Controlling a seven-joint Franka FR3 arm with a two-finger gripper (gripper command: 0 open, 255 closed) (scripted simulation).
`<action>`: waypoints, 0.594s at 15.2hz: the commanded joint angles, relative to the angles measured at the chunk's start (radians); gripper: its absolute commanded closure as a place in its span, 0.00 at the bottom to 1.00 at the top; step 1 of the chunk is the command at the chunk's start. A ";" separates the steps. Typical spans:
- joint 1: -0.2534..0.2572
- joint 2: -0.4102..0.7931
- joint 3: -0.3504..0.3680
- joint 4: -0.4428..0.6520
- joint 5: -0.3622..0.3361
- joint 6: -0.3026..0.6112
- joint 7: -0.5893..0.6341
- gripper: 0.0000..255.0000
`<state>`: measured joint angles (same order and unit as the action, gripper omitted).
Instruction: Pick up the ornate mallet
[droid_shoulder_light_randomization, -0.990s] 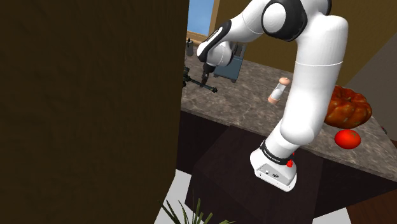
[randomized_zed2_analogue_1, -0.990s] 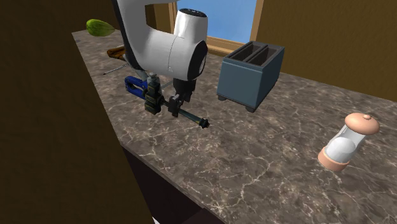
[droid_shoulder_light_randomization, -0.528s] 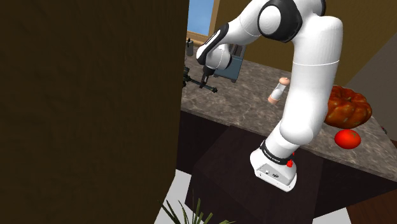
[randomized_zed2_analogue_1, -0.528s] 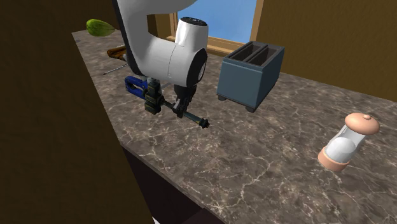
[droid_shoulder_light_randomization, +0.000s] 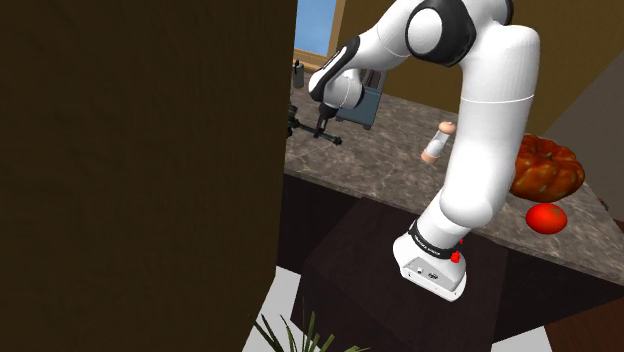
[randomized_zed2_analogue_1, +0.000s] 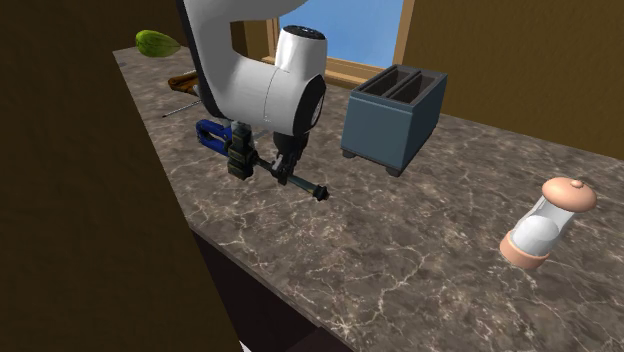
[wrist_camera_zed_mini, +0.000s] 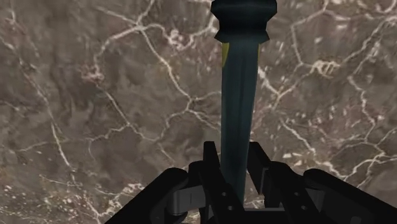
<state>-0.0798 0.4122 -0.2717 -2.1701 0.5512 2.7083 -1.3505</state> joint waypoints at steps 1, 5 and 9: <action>0.008 -0.017 -0.011 -0.002 -0.016 -0.013 0.014 1.00; 0.028 -0.062 -0.039 -0.007 -0.059 -0.051 0.050 1.00; 0.046 -0.106 -0.063 -0.008 -0.102 -0.089 0.087 1.00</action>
<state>-0.0370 0.3157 -0.3288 -2.1809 0.4597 2.6304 -1.2721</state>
